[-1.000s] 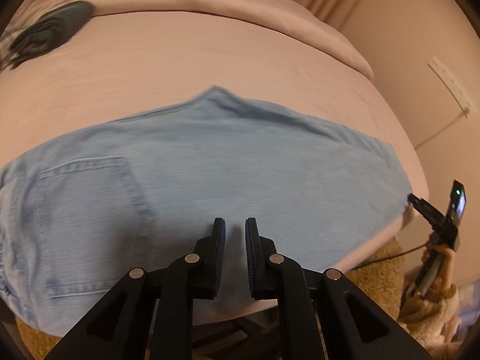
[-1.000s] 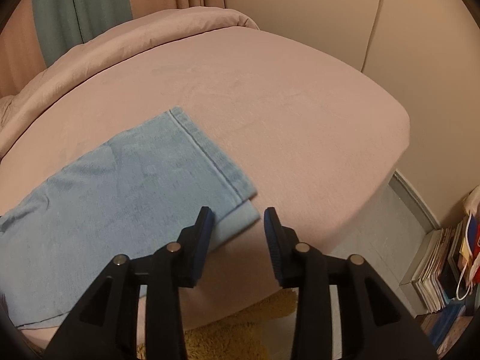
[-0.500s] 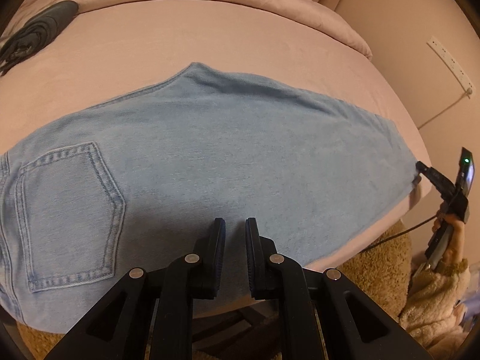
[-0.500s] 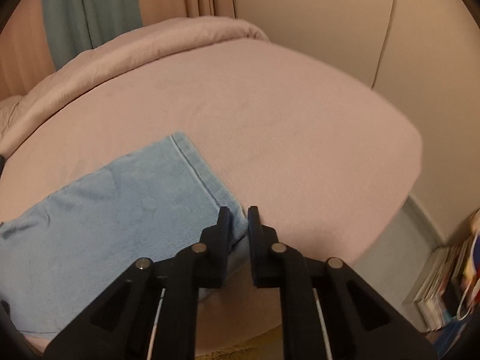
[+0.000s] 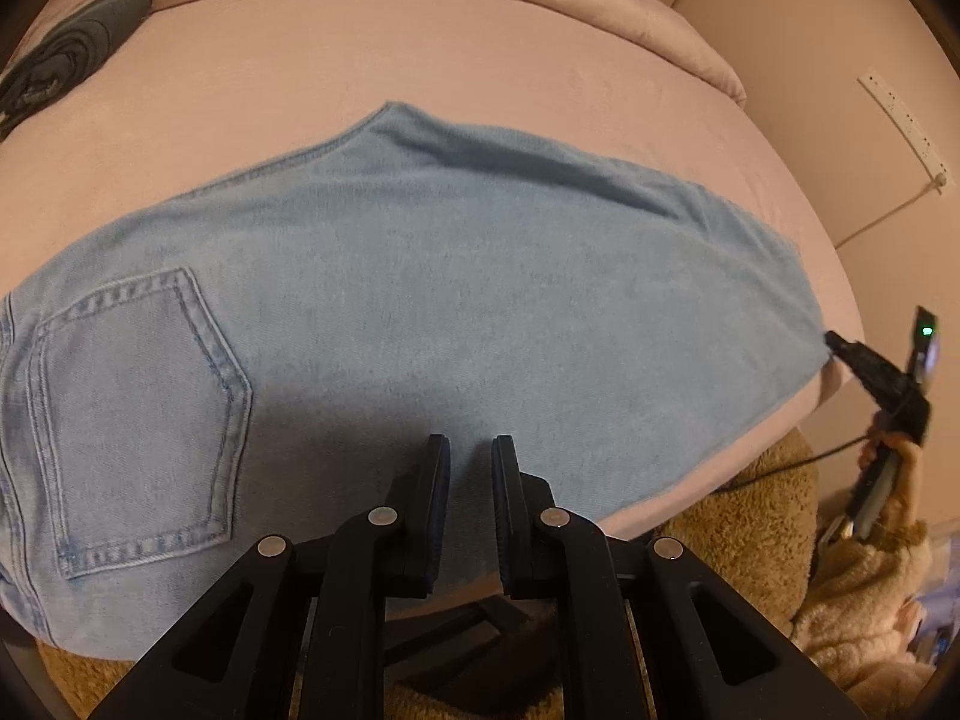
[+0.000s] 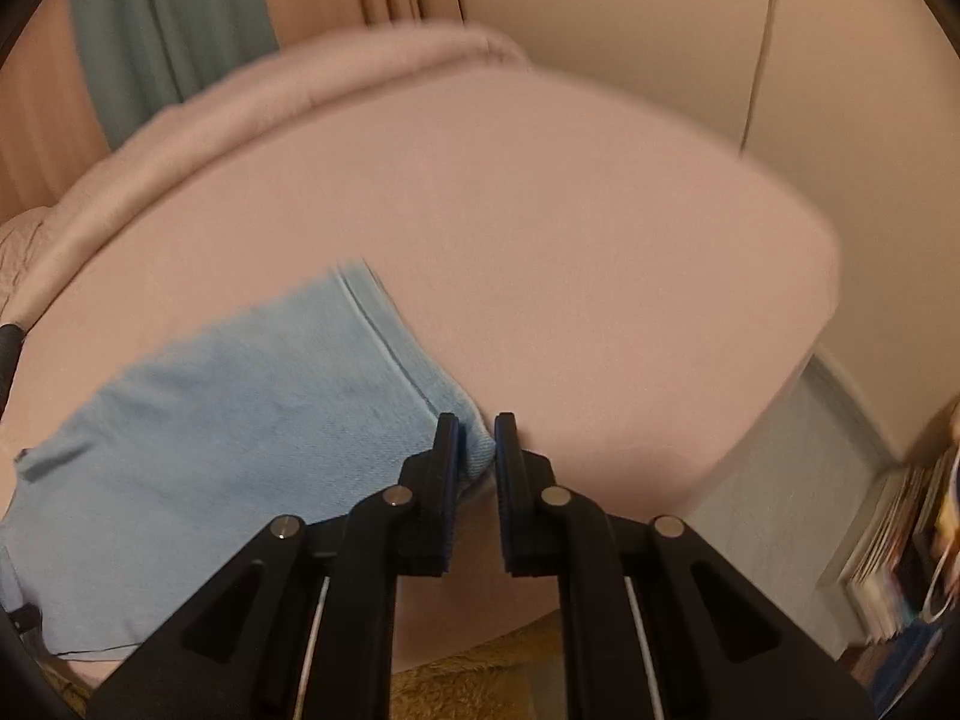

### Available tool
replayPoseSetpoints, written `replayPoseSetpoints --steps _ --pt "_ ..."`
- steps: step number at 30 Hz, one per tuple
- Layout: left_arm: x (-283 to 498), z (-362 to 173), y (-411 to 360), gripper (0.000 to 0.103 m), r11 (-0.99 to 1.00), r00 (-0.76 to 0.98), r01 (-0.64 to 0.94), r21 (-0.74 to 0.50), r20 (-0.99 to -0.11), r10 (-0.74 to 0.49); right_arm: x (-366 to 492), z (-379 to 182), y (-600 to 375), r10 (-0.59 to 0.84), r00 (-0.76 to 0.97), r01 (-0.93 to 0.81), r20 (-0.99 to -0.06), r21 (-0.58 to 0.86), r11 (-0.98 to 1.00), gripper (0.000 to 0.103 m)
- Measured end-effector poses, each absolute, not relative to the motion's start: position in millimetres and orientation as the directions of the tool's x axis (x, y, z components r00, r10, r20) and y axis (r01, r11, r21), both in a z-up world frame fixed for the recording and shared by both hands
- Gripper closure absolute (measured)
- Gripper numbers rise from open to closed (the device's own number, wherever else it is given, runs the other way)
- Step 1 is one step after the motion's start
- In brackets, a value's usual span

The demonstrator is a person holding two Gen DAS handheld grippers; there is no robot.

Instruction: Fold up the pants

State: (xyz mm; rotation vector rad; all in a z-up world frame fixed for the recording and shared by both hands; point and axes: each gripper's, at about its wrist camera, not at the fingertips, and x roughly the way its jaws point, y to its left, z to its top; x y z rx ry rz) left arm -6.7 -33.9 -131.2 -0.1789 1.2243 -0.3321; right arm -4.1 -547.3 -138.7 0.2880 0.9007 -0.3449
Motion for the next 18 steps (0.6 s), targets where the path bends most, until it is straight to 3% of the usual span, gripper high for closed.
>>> replayPoseSetpoints --steps 4,6,7,8,12,13,14,16,18 --pt "-8.2 -132.4 -29.4 0.093 0.941 0.288 0.131 -0.312 -0.896 -0.337 -4.8 -141.2 -551.7 -0.161 0.579 0.427 -0.799 0.129 0.895 0.090" --pt "-9.4 -129.4 -27.1 0.093 0.936 0.301 0.128 -0.328 -0.886 -0.352 -9.0 -136.0 -551.4 -0.179 0.565 0.457 -0.805 0.125 0.881 0.074" --pt "-10.3 -128.0 -26.7 0.093 0.934 0.309 0.128 -0.333 -0.882 -0.357 -13.3 -132.7 -553.4 -0.186 0.559 0.483 -0.808 0.135 0.865 0.060" --pt "-10.9 -125.8 -25.4 0.093 0.932 0.319 0.131 -0.338 -0.876 -0.363 -18.5 -130.2 -555.5 -0.175 0.567 0.494 -0.805 0.162 0.854 0.055" --pt "-10.3 -118.4 -33.2 0.093 0.905 0.338 0.167 -0.392 -0.839 -0.426 -33.5 -131.3 -560.2 -0.053 0.627 0.473 -0.777 0.326 0.818 0.055" --pt "-9.0 -117.6 -35.5 0.086 0.894 0.337 0.177 -0.411 -0.828 -0.447 -33.2 -135.8 -558.9 -0.010 0.633 0.456 -0.774 0.362 0.813 0.055" --pt "-6.7 -118.6 -39.0 0.067 0.884 0.336 0.183 -0.430 -0.818 -0.467 -30.9 -142.3 -556.6 0.039 0.636 0.434 -0.770 0.400 0.807 0.055" --pt "-2.1 -123.4 -45.5 0.040 0.870 0.320 0.185 -0.457 -0.809 -0.493 -26.1 -153.3 -553.0 0.081 0.636 0.422 -0.767 0.434 0.796 0.055" --pt "-0.3 -126.6 -53.7 0.039 0.860 0.311 0.193 -0.472 -0.802 -0.510 -20.2 -155.6 -546.9 0.063 0.662 0.413 -0.747 0.433 0.801 0.055"
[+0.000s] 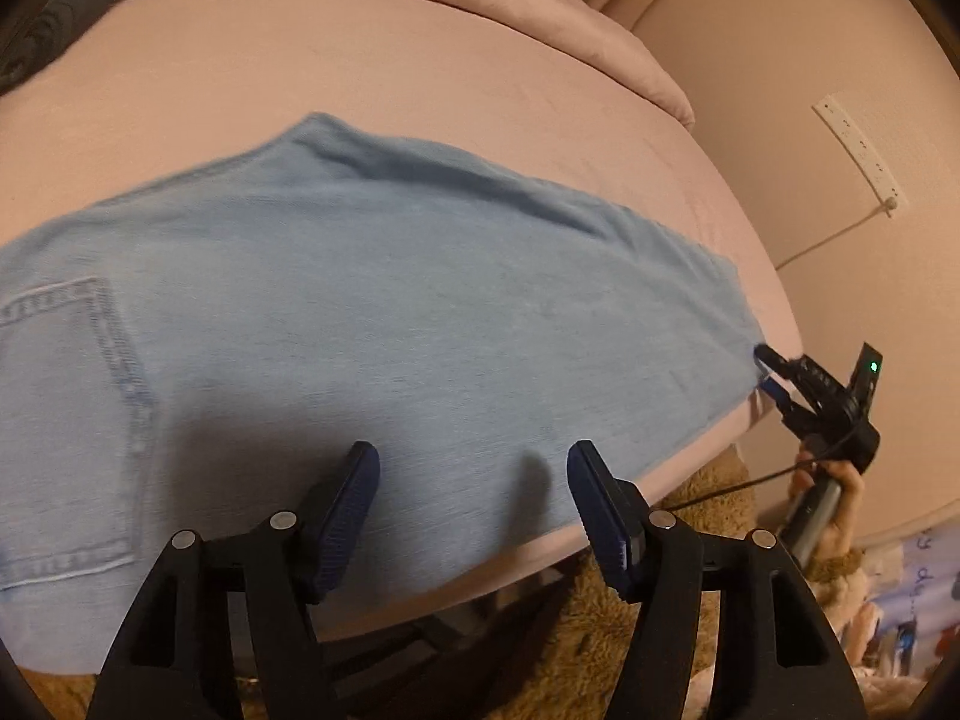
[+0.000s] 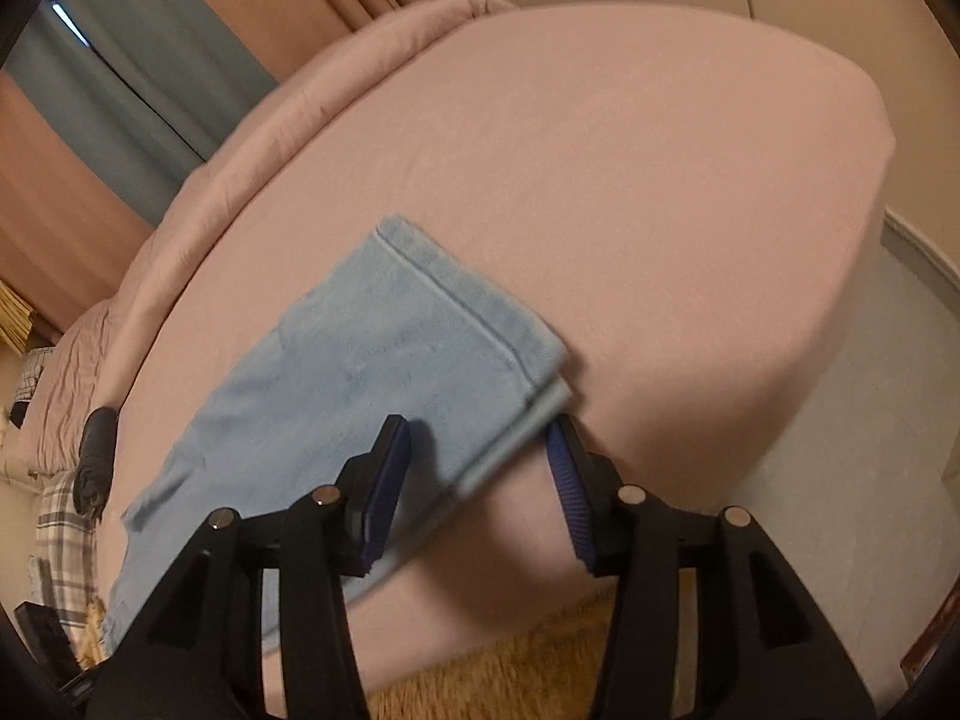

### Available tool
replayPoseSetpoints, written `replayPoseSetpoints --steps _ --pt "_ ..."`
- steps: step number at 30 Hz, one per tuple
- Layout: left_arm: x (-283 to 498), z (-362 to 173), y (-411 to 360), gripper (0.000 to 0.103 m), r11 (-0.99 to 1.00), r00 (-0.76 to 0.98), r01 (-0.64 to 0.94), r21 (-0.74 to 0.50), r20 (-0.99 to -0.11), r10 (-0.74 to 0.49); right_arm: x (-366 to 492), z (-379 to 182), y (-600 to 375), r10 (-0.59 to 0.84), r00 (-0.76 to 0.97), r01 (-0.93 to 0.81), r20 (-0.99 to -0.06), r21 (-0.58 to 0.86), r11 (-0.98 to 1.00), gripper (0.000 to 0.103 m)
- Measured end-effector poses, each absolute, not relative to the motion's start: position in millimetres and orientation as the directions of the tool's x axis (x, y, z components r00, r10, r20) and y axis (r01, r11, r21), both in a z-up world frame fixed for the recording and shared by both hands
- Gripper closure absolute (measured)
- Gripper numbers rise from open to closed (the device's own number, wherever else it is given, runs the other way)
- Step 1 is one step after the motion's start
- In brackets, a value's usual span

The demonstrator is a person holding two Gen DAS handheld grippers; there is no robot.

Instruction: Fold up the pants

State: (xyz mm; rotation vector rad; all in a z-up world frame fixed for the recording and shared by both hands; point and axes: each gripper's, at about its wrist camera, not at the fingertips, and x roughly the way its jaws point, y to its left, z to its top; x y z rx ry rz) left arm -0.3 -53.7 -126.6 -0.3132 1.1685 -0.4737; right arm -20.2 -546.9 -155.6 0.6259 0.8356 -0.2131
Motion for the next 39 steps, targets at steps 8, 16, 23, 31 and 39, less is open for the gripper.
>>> replayPoseSetpoints --steps 8,16,23,31,39 --pt "1.7 -120.6 -48.6 0.039 0.802 0.325 0.166 -0.574 -0.736 -0.594 4.1 -144.0 -534.6 0.036 0.691 0.403 -0.722 0.426 0.810 0.087" --pt "12.9 -92.8 -39.7 0.020 0.746 0.406 0.184 -0.640 -0.642 -0.650 -0.1 -55.0 -429.5 0.086 0.819 0.039 -0.567 0.204 0.978 0.087" --pt "25.6 -102.6 -21.8 0.020 0.680 0.419 0.110 -0.725 -0.586 -0.693 -4.5 -74.2 -311.7 0.399 0.679 -0.403 -0.616 0.141 0.904 0.087" --pt "34.7 -128.6 -20.9 0.019 0.667 0.369 0.018 -0.745 -0.615 -0.696 -6.1 -138.8 -261.9 0.397 0.520 -0.509 -0.756 0.099 0.855 0.087" --pt "61.2 -124.9 -52.4 0.019 0.652 0.307 0.073 -0.754 -0.605 -0.735 -11.4 -137.5 -270.4 0.408 0.533 -0.506 -0.741 0.108 0.856 0.086"
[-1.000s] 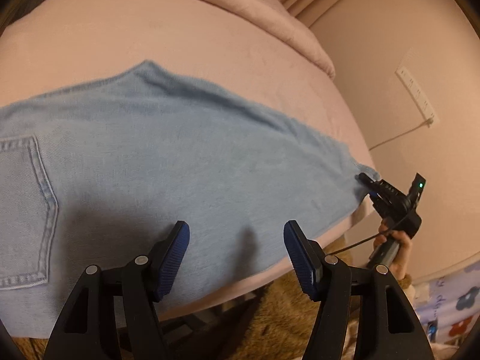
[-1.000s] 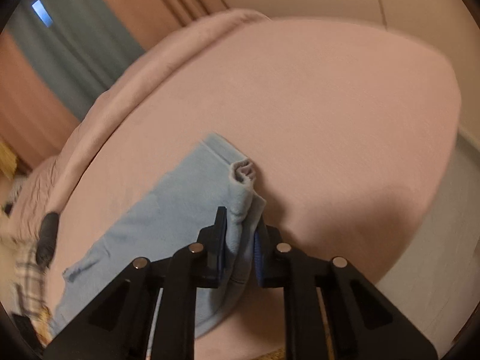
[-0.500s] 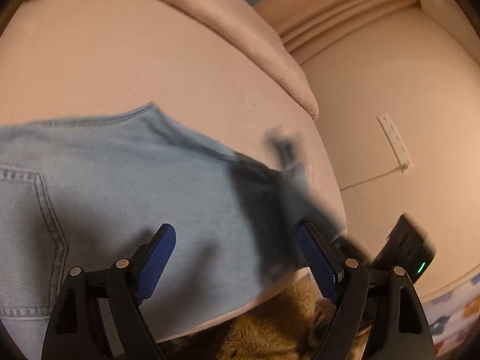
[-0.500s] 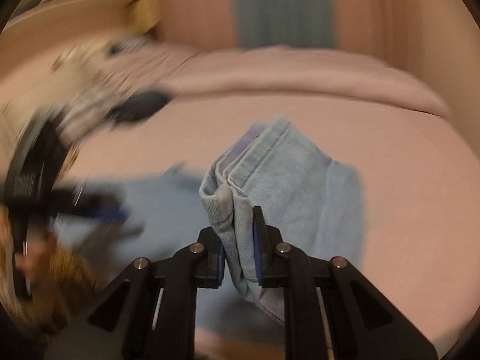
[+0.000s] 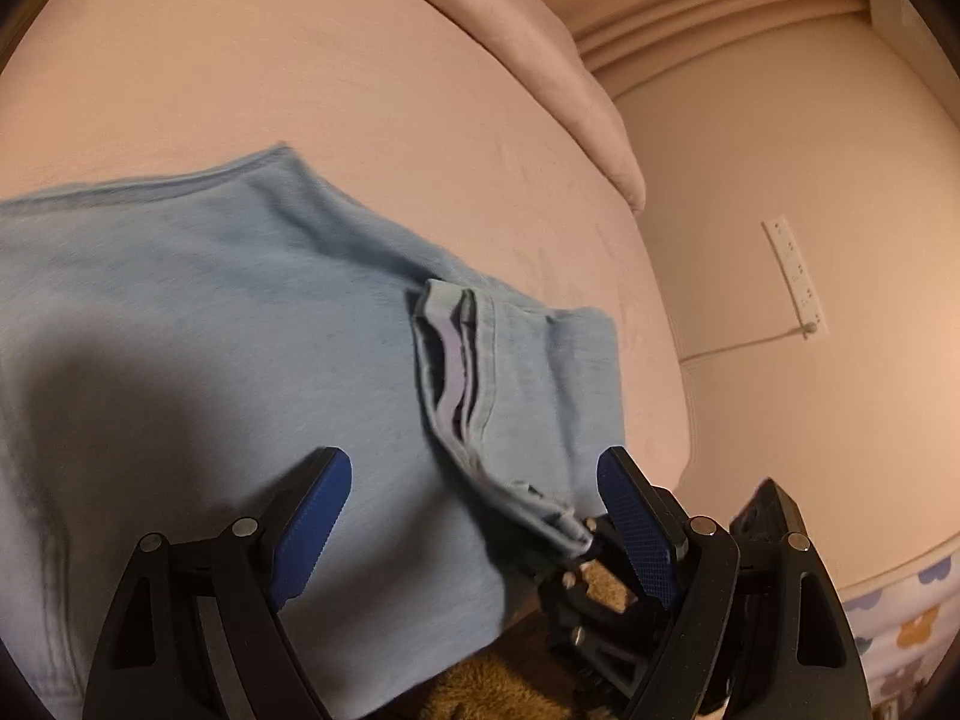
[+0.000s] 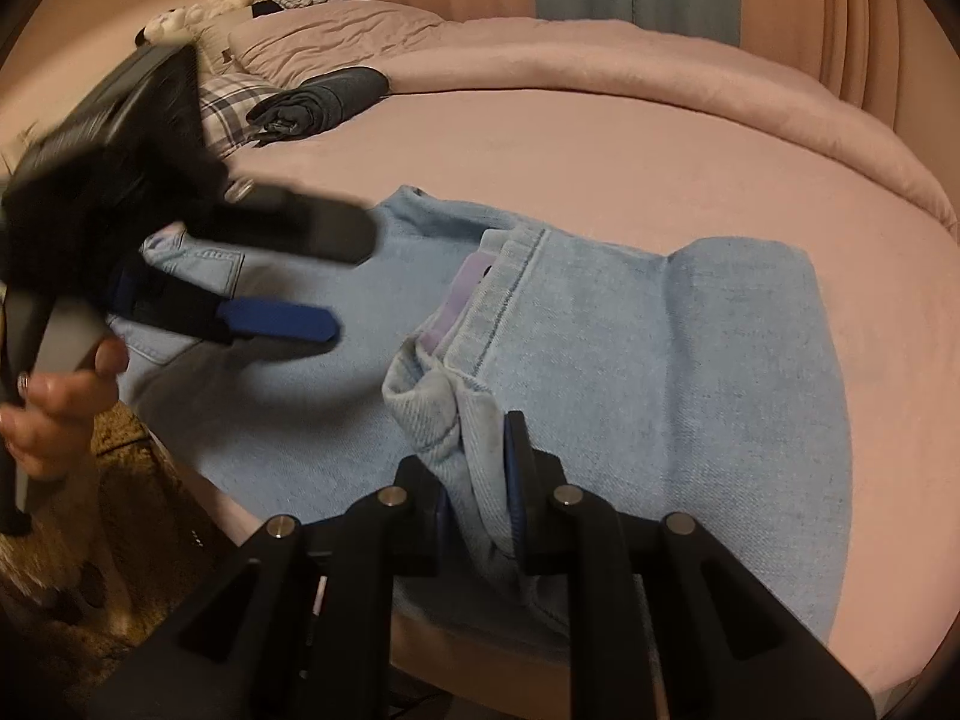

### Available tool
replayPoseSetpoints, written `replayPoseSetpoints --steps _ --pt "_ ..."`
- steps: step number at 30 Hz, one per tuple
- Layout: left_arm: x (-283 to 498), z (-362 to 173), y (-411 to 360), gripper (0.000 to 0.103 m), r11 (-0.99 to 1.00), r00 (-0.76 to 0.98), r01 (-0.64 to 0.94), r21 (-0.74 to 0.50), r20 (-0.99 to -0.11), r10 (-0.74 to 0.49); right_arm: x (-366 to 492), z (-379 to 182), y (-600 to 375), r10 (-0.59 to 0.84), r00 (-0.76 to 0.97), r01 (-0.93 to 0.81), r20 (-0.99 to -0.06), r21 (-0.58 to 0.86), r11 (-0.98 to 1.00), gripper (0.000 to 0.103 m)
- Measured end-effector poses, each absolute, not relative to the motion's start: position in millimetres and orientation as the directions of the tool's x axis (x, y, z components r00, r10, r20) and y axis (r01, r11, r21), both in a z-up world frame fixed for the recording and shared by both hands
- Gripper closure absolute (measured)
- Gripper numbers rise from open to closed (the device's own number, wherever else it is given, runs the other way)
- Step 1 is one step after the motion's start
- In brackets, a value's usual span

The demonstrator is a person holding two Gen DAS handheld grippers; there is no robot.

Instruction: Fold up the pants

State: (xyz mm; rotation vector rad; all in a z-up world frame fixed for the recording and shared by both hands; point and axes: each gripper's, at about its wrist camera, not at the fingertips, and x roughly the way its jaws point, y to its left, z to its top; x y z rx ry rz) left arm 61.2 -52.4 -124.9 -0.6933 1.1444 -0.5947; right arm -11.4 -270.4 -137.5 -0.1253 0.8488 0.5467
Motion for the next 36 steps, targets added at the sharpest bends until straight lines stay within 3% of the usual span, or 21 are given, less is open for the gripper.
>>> replayPoseSetpoints --steps 6,7,8,9,10,11,20,27,28,29,30,33,36 --pt "77.1 -133.7 -70.8 0.020 0.661 0.268 0.078 -0.746 -0.623 -0.735 -14.5 -140.4 -273.1 0.433 0.534 -0.495 -0.726 0.147 0.857 0.086" --pt "77.8 -132.4 -72.6 0.028 0.663 0.272 0.086 -0.744 -0.622 -0.734 -14.8 -139.3 -273.8 0.432 0.538 -0.495 -0.724 0.144 0.857 0.086" --pt "79.6 -131.2 -76.5 0.052 0.663 0.267 0.099 -0.742 -0.622 -0.736 -14.5 -139.0 -273.6 0.431 0.540 -0.495 -0.723 0.141 0.857 0.086" --pt "81.3 -130.6 -80.8 0.063 0.669 0.259 0.104 -0.736 -0.629 -0.733 -15.1 -139.3 -273.1 0.427 0.541 -0.492 -0.725 0.139 0.859 0.086" --pt "81.8 -129.5 -81.1 0.083 0.693 0.262 0.098 -0.715 -0.653 -0.711 -15.5 -138.8 -271.8 0.419 0.544 -0.489 -0.727 0.131 0.862 0.086" --pt "81.8 -125.8 -81.4 0.096 0.734 0.274 0.097 -0.673 -0.691 -0.669 -16.2 -137.0 -270.9 0.412 0.549 -0.490 -0.727 0.120 0.864 0.086" --pt "53.0 -80.0 -28.4 0.096 0.796 0.454 0.139 -0.590 -0.676 -0.580 -30.4 -109.4 -232.2 0.509 0.559 -0.557 -0.655 0.158 0.815 0.086" --pt "64.4 -122.2 -17.0 0.096 0.856 0.378 0.021 -0.516 -0.788 -0.485 -26.1 -146.2 -205.5 0.451 0.495 -0.540 -0.742 0.144 0.829 0.082" --pt "62.0 -123.6 -14.8 0.096 0.854 0.381 0.020 -0.520 -0.786 -0.487 -27.2 -143.4 -206.5 0.458 0.488 -0.543 -0.743 0.153 0.826 0.072" --pt "60.0 -122.4 -13.9 0.096 0.855 0.384 0.020 -0.518 -0.785 -0.485 -27.6 -140.4 -207.8 0.462 0.466 -0.543 -0.755 0.169 0.823 0.053" --pt "57.9 -118.5 -13.3 0.096 0.862 0.391 0.021 -0.507 -0.789 -0.474 -28.2 -137.6 -209.9 0.465 0.456 -0.536 -0.759 0.183 0.824 0.047" --pt "47.3 -100.4 -12.5 0.096 0.889 0.444 0.040 -0.457 -0.789 -0.425 -36.0 -121.4 -227.4 0.478 0.467 -0.492 -0.744 0.231 0.839 0.039" --pt "33.6 -82.8 -10.1 0.096 0.875 0.482 0.079 -0.478 -0.750 -0.453 -43.7 -105.3 -253.8 0.463 0.507 -0.424 -0.727 0.257 0.868 0.027"
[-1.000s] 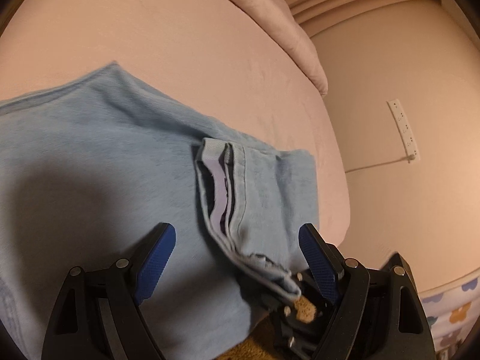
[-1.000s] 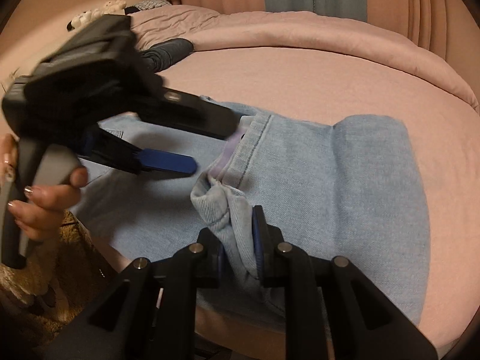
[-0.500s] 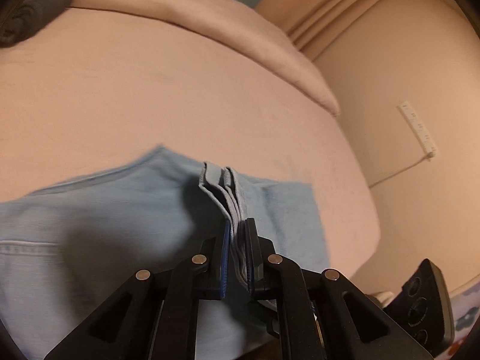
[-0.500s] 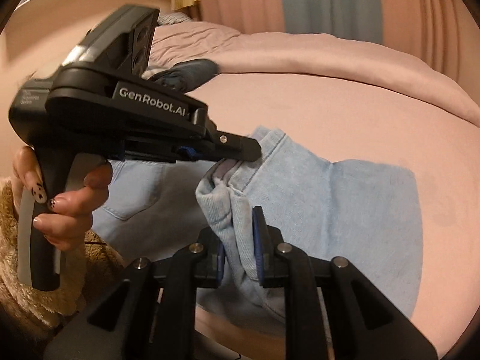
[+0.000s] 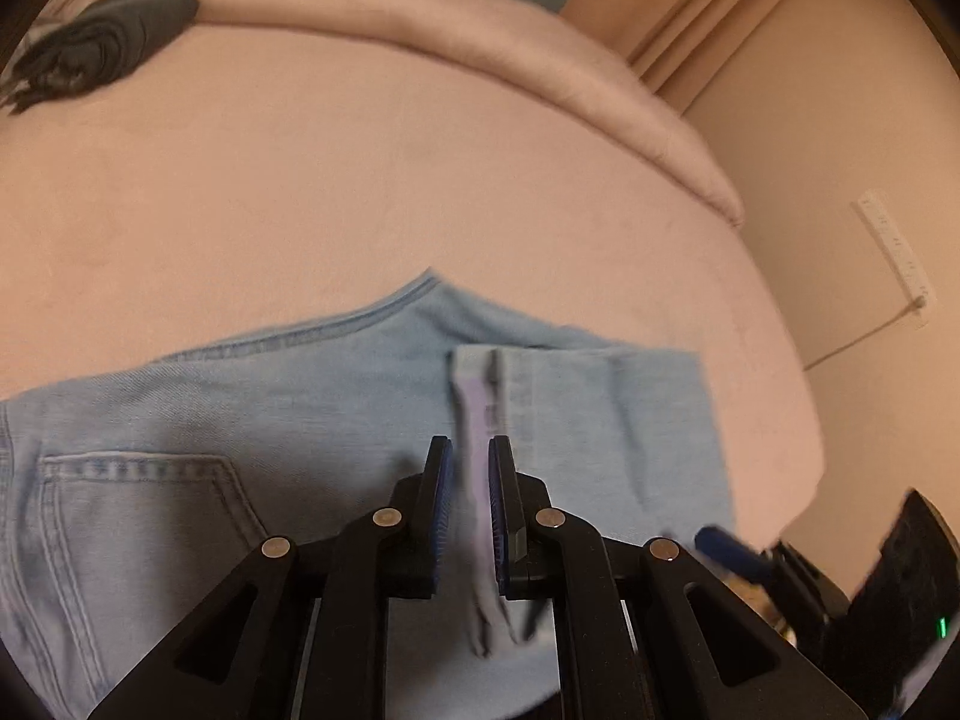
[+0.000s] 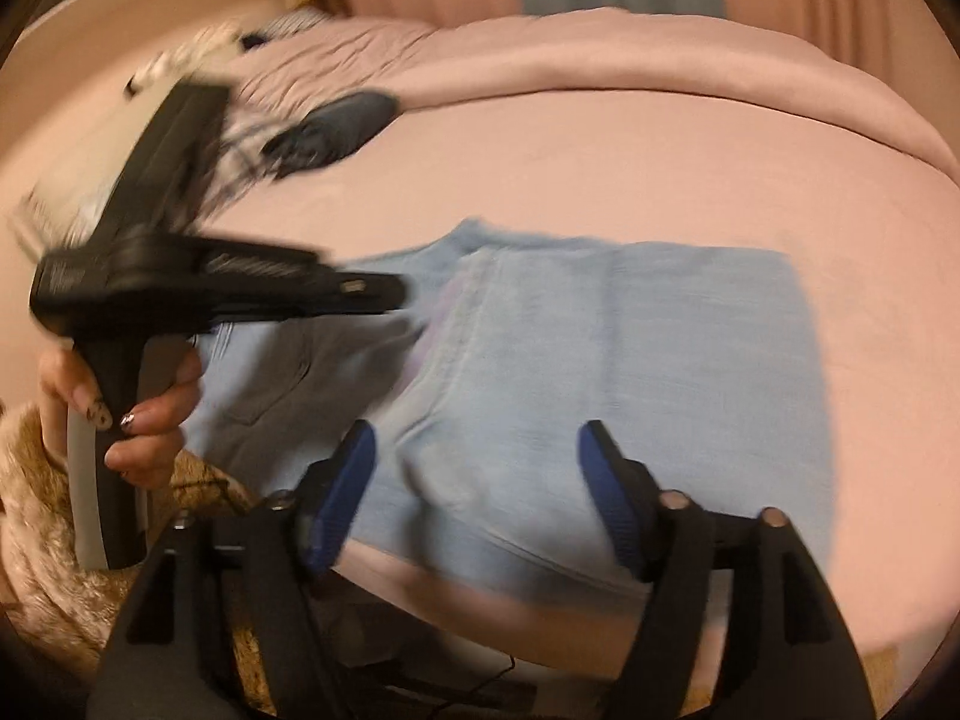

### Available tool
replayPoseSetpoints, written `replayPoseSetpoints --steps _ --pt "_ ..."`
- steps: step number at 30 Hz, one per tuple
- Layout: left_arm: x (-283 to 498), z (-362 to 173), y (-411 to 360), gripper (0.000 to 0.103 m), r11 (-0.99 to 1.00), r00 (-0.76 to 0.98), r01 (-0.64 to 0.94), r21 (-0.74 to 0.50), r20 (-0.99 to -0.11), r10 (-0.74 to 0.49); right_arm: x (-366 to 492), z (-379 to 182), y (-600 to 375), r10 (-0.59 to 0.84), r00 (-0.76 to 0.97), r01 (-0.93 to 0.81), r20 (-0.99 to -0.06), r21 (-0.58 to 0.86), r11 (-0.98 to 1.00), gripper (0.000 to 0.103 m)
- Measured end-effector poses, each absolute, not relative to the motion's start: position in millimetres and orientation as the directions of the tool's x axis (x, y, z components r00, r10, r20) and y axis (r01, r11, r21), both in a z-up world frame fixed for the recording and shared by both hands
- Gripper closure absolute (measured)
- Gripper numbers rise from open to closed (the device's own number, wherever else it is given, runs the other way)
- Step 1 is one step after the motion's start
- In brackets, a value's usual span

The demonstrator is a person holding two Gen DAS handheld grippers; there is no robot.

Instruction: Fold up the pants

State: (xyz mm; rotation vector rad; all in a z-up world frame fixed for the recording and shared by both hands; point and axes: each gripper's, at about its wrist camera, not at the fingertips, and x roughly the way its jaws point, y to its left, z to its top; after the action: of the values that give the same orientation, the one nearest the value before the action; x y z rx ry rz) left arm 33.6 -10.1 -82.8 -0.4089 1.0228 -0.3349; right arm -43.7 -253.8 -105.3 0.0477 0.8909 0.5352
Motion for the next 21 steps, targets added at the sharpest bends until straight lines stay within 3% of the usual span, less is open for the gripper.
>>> replayPoseSetpoints --steps 5,6,8,10,14,21 --pt "16.9 -84.5 -23.7 0.096 0.834 0.437 0.176 -0.523 -0.718 -0.542 -36.8 -98.7 -296.0 0.349 0.608 -0.287 -0.714 0.213 0.934 0.029" --pt "15.7 -91.1 -33.8 0.096 0.838 0.407 0.187 -0.513 -0.736 -0.541 -31.8 -103.6 -299.8 0.302 0.607 -0.252 -0.735 0.183 0.950 0.033" --pt "14.9 -105.6 -49.9 0.096 0.846 0.364 0.187 -0.499 -0.765 -0.531 -22.4 -120.2 -304.6 0.225 0.593 -0.199 -0.773 0.130 0.971 0.060" --pt "9.9 -123.5 -58.6 0.096 0.860 0.329 0.169 -0.481 -0.795 -0.509 -20.0 -135.0 -308.4 0.187 0.567 -0.170 -0.802 0.108 0.980 0.067" --pt "-1.7 -127.7 -57.3 0.096 0.892 0.401 0.167 -0.421 -0.797 -0.451 -33.7 -142.4 -309.4 0.187 0.597 -0.199 -0.780 0.082 0.977 0.067" --pt "-1.5 -137.0 -42.1 0.096 0.856 0.388 0.104 -0.506 -0.772 -0.503 -26.4 -146.9 -306.9 0.174 0.613 -0.170 -0.771 0.086 0.982 0.065"
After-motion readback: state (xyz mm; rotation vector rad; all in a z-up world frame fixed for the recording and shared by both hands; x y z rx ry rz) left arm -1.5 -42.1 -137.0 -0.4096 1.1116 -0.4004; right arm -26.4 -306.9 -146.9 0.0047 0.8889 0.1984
